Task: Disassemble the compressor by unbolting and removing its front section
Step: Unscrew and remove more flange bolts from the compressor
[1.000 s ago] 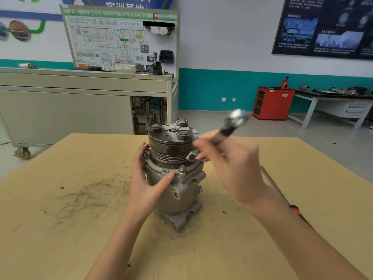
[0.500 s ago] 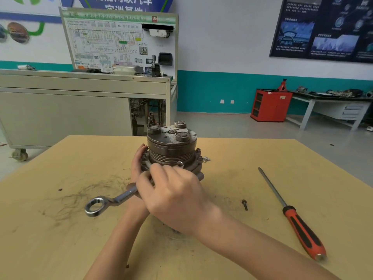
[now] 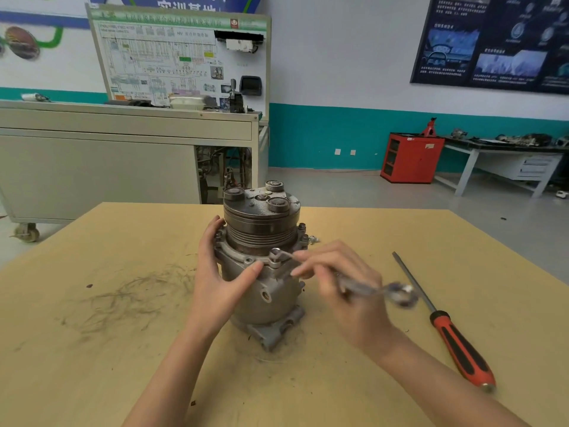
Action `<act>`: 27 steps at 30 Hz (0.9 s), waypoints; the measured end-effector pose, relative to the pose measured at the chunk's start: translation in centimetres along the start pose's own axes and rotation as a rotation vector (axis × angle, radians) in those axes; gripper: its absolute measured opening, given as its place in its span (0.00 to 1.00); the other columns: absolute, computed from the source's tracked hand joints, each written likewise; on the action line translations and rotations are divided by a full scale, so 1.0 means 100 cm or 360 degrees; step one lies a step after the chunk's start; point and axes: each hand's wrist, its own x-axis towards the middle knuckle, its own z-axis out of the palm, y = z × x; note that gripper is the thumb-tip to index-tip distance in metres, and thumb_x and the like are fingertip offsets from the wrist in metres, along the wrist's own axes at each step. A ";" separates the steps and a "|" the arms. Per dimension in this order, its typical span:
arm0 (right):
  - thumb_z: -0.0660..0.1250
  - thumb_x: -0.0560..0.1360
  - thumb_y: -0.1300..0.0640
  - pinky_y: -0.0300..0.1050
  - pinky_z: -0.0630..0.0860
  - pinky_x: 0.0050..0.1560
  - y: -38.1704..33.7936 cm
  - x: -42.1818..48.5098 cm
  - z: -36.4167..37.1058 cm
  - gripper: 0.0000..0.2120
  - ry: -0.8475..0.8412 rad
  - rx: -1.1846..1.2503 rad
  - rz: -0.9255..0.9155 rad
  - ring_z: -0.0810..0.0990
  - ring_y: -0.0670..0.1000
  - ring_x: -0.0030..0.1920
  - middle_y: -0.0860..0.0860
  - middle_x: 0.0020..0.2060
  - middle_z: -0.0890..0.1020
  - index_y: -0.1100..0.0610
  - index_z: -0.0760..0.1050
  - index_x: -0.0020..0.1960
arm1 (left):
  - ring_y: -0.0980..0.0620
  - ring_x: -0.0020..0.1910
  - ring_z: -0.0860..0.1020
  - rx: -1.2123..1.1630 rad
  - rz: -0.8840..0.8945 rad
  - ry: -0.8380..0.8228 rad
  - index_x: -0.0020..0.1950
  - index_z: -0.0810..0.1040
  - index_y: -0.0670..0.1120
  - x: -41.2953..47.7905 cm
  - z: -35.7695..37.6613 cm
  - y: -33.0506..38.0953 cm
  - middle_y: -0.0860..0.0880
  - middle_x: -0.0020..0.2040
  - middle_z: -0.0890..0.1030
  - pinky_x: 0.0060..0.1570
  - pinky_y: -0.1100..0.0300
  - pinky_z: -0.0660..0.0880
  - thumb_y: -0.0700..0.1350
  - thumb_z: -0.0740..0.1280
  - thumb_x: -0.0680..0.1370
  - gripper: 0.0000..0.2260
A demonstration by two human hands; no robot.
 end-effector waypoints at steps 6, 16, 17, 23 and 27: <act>0.53 0.80 0.62 0.44 0.79 0.39 0.044 0.027 -0.026 0.14 -0.0087 0.1438 0.1200 0.83 0.55 0.38 0.57 0.45 0.83 0.60 0.78 0.46 | 0.60 0.71 0.65 -0.0013 -0.0018 -0.0003 0.75 0.60 0.56 0.001 0.001 -0.004 0.56 0.73 0.66 0.73 0.53 0.63 0.62 0.71 0.63 0.42; 0.54 0.81 0.56 0.39 0.79 0.36 0.061 0.055 -0.026 0.15 0.0167 0.1404 0.1287 0.84 0.52 0.37 0.58 0.36 0.84 0.63 0.74 0.44 | 0.60 0.71 0.65 0.0005 -0.0034 -0.0033 0.76 0.59 0.55 0.001 -0.001 0.000 0.56 0.74 0.65 0.73 0.51 0.64 0.55 0.73 0.67 0.40; 0.55 0.80 0.55 0.40 0.80 0.36 0.054 0.057 -0.031 0.15 0.0238 0.1218 0.1174 0.84 0.53 0.36 0.57 0.35 0.84 0.63 0.74 0.44 | 0.60 0.71 0.65 0.0005 -0.0035 -0.0032 0.76 0.59 0.55 0.001 -0.001 0.000 0.56 0.74 0.65 0.73 0.51 0.64 0.55 0.73 0.67 0.40; 0.62 0.77 0.54 0.47 0.80 0.30 -0.004 0.052 -0.023 0.13 0.0067 -0.0265 0.0001 0.82 0.50 0.30 0.56 0.30 0.82 0.62 0.77 0.40 | 0.58 0.72 0.65 0.0026 -0.0025 -0.0018 0.76 0.59 0.53 0.001 -0.001 0.001 0.54 0.74 0.65 0.73 0.50 0.63 0.55 0.73 0.67 0.40; 0.68 0.74 0.58 0.41 0.70 0.20 -0.024 0.042 0.003 0.12 0.0005 -0.1128 -0.0719 0.74 0.51 0.22 0.55 0.26 0.76 0.64 0.77 0.35 | 0.58 0.72 0.65 0.0010 -0.0014 -0.0008 0.76 0.60 0.51 0.000 0.000 0.000 0.53 0.73 0.66 0.72 0.53 0.64 0.60 0.71 0.65 0.42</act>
